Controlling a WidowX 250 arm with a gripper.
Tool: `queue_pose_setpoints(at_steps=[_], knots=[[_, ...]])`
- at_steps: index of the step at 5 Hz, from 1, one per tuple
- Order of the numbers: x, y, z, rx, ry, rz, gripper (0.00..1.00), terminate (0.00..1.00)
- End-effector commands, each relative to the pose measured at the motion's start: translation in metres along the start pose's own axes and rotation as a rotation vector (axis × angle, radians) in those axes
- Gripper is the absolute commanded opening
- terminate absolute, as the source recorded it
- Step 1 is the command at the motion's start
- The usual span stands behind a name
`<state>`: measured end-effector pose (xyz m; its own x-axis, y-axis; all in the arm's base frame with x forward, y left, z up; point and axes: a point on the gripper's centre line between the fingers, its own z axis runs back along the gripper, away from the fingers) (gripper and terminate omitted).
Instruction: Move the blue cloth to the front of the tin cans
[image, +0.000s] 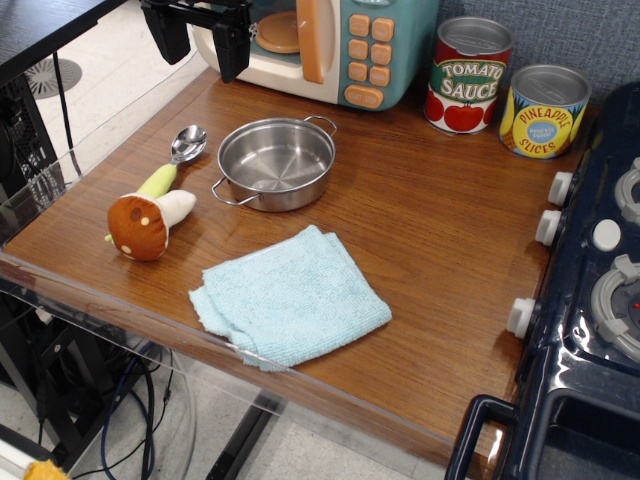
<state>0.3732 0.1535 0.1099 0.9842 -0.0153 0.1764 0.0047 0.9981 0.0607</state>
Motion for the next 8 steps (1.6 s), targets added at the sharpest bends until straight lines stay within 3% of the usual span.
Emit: queue_pose_setpoints(at_steps=[1, 5, 7, 8], knots=[[0.000, 0.000, 0.000, 0.000, 0.000, 0.000, 1.00, 0.00], [-0.062, -0.044, 0.025, -0.078, -0.050, -0.139, 1.00, 0.00], [-0.107, -0.083, -0.001, -0.075, 0.006, -0.307, 1.00, 0.00], [-0.128, -0.093, -0.026, -0.128, 0.037, -0.366, 1.00, 0.00]])
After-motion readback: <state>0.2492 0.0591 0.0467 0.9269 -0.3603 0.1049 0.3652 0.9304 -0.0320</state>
